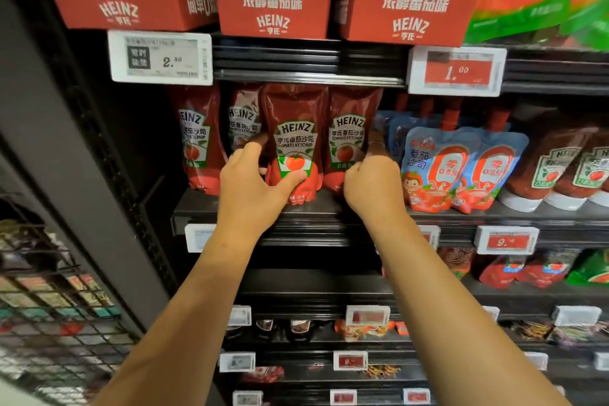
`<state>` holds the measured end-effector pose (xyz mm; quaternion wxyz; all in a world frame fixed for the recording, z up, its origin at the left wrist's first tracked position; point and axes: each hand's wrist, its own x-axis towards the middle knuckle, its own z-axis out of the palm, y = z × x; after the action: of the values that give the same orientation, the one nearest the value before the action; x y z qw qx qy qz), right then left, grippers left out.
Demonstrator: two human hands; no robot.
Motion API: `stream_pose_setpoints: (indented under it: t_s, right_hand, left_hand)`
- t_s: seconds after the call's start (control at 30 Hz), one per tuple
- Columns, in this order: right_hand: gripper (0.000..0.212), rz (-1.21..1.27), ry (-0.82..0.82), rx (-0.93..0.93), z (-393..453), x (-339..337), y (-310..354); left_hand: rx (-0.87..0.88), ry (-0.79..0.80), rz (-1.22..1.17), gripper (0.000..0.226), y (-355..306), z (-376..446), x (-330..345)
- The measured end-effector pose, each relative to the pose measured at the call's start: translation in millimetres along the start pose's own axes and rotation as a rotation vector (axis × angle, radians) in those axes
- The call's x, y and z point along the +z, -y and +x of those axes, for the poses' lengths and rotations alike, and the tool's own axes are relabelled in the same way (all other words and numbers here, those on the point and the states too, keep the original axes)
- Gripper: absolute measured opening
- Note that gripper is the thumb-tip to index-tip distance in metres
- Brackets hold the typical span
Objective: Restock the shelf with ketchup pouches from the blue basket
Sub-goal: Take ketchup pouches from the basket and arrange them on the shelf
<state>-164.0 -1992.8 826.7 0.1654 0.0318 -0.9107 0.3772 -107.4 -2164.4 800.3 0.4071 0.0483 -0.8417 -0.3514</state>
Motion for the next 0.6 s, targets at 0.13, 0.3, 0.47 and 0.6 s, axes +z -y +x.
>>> stream_pose_setpoints:
  t_s: [0.13, 0.3, 0.47, 0.6]
  right_hand:
    - [0.039, -0.226, -0.157, -0.066, -14, 6, 8]
    - [0.035, -0.176, -0.126, -0.068, -15, 18, 11]
    - [0.036, -0.170, -0.127, -0.049, -10, 19, 5]
    - [0.046, -0.100, -0.170, -0.068, -14, 22, 10]
  left_hand:
    - [-0.015, -0.037, 0.035, 0.050, -2, 0, 0]
    - [-0.067, -0.014, 0.048, 0.050, -1, 0, -1]
    - [-0.078, 0.009, 0.065, 0.050, 0, 2, -1]
    - [-0.094, 0.013, 0.063, 0.049, 0, 1, 0]
